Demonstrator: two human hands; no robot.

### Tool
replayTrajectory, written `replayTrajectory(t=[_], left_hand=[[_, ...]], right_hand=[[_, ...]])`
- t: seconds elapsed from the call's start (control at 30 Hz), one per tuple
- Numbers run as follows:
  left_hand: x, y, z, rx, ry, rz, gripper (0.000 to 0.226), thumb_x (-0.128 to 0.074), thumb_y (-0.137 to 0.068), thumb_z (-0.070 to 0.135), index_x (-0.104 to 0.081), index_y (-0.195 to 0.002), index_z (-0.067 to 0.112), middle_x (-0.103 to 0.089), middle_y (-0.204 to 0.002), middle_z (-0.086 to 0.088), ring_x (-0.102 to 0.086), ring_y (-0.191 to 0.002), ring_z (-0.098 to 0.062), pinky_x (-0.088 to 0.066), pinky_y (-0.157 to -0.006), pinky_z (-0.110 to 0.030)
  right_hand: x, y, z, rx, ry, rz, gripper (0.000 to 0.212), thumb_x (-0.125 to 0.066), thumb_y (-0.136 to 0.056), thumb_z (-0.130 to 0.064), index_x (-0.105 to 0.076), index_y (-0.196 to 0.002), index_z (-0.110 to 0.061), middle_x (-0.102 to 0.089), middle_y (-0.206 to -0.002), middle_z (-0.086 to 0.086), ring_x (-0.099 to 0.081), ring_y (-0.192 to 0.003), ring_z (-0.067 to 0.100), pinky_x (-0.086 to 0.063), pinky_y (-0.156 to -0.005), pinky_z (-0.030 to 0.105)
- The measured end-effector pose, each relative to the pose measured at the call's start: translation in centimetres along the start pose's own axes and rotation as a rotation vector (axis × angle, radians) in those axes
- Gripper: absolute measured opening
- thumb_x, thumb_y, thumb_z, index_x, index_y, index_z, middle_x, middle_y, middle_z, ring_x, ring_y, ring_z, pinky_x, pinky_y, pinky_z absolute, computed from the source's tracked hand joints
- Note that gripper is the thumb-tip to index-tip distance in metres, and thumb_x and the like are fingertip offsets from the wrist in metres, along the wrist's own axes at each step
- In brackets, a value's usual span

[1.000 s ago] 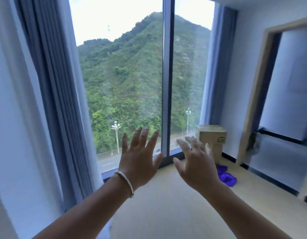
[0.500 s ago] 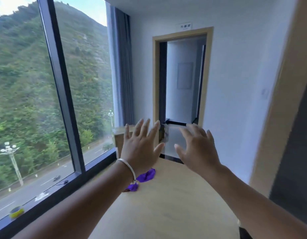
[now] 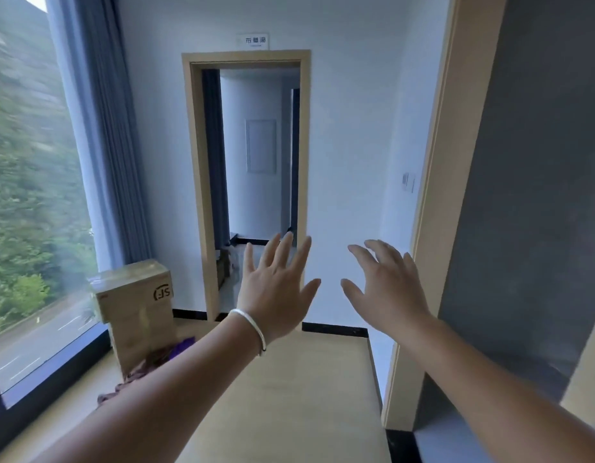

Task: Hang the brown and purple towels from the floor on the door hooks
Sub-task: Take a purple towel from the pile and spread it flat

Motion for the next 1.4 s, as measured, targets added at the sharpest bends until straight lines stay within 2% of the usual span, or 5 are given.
replayTrajectory(t=[0.5,0.67,0.9,1.17,1.4], left_hand=[[-13.5,-19.5,-9.7,-0.088,0.058,0.026,0.069,-0.020,-0.095,0.062,0.002,-0.152,0.030,-0.006,-0.161,-0.003,-0.001,-0.148,-0.023,0.003,-0.115,-0.056],[-18.0,-24.2,-10.5,-0.120,0.085,0.007,0.069,-0.019,-0.095,0.062,0.003,-0.152,0.030,-0.006,-0.161,-0.003,0.001,-0.148,-0.022,-0.003,-0.116,-0.059],[-24.6,-31.8,-11.3,-0.123,0.079,0.000,0.069,-0.019,-0.095,0.062,0.004,-0.151,0.030,-0.006,-0.161,-0.003,0.002,-0.148,-0.022,-0.003,-0.117,-0.058],[-32.5,-44.0,-11.3,-0.086,0.037,0.012,0.069,-0.019,-0.095,0.061,0.006,-0.151,0.029,-0.006,-0.161,-0.003,0.000,-0.148,-0.022,-0.002,-0.117,-0.056],[-39.0,-52.1,-11.3,-0.058,0.016,0.008,0.069,-0.017,-0.094,0.061,0.005,-0.151,0.029,-0.008,-0.161,-0.004,-0.002,-0.148,-0.022,-0.004,-0.117,-0.055]], right_hand=[[-12.5,-18.7,2.9,-0.136,0.108,-0.016,0.058,-0.047,-0.092,-0.049,-0.031,-0.145,-0.029,-0.029,-0.152,0.000,-0.020,-0.143,0.018,-0.016,-0.116,0.048],[-16.0,-23.2,5.1,-0.167,0.107,-0.019,0.058,-0.047,-0.092,-0.049,-0.031,-0.145,-0.030,-0.028,-0.152,-0.001,-0.019,-0.142,0.017,-0.014,-0.117,0.047],[-21.8,-30.6,9.4,-0.154,0.082,-0.017,0.058,-0.047,-0.093,-0.047,-0.031,-0.145,-0.029,-0.027,-0.152,-0.001,-0.017,-0.143,0.016,-0.012,-0.117,0.047],[-28.4,-42.6,16.7,-0.108,0.063,0.011,0.058,-0.049,-0.091,-0.049,-0.034,-0.143,-0.028,-0.031,-0.151,0.000,-0.023,-0.142,0.018,-0.019,-0.115,0.048],[-33.8,-50.7,22.0,-0.074,0.042,-0.006,0.058,-0.050,-0.091,-0.048,-0.034,-0.143,-0.028,-0.031,-0.151,0.001,-0.023,-0.142,0.018,-0.018,-0.115,0.049]])
Point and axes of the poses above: each hand's wrist, its own y-axis away from the middle knuckle, its own x-axis out of the back of the hand, z = x × y, the point moved 2 cm from there along -y, towards the middle knuckle
